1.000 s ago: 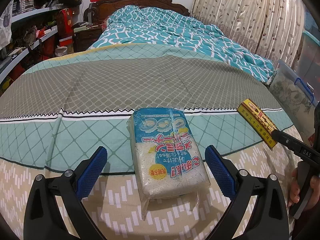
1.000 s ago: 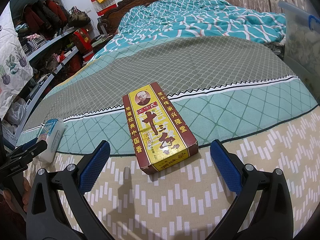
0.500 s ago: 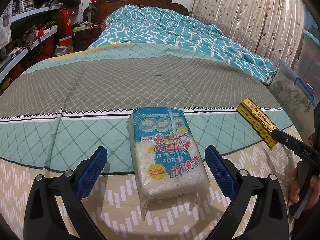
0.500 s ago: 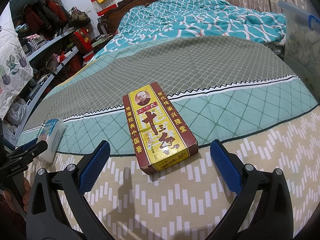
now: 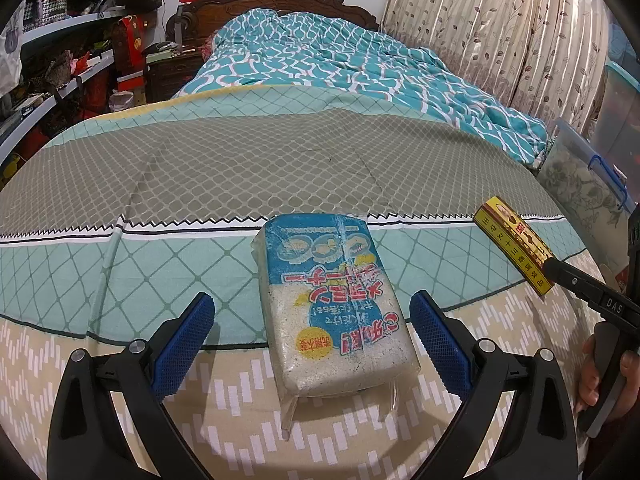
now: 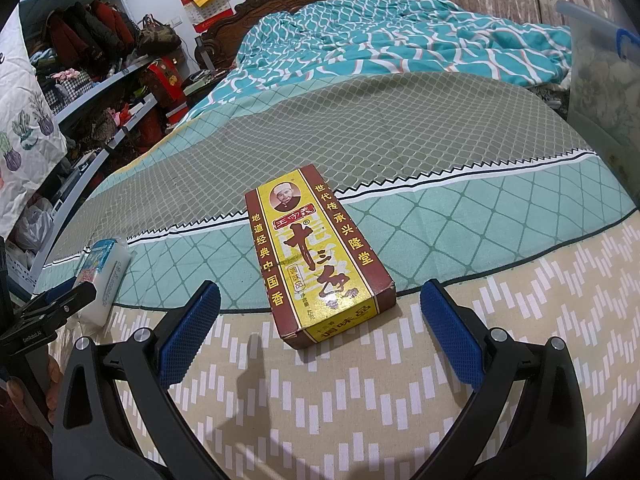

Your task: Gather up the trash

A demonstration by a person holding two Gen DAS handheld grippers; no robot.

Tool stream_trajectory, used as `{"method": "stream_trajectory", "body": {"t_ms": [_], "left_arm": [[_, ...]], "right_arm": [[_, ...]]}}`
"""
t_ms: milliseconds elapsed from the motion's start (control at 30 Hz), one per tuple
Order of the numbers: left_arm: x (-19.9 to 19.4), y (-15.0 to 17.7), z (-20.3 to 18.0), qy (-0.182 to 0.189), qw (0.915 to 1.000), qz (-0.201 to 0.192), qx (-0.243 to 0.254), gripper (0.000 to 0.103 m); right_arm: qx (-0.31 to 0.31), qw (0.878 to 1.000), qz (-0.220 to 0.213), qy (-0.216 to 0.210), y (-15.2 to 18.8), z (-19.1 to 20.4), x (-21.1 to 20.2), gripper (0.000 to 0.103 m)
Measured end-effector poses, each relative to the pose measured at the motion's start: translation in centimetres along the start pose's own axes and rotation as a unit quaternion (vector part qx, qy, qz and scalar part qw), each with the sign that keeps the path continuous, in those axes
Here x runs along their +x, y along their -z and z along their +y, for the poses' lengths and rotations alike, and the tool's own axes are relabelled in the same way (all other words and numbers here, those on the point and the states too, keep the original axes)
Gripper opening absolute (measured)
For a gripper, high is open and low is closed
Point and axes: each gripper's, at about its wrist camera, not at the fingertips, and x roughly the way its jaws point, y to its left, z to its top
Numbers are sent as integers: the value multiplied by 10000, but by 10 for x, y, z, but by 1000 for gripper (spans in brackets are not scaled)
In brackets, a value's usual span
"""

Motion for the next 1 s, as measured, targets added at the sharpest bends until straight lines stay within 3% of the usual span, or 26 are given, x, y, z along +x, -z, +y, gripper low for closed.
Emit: {"method": "stream_trajectory", "body": {"t_ms": [600,867,1000], "left_arm": [[3,0,0,18,10000,42,26,94],[6,-1,-3,177,9998,121,19,94],[0,0,-3,202,9998,-21,21,94]], "right_arm": [[-50,9998,196,52,-4,3,10,99],[-170,9991,302,242,-5,9,15,99],[-245,9984,345,380,-4,14,16,99]]}}
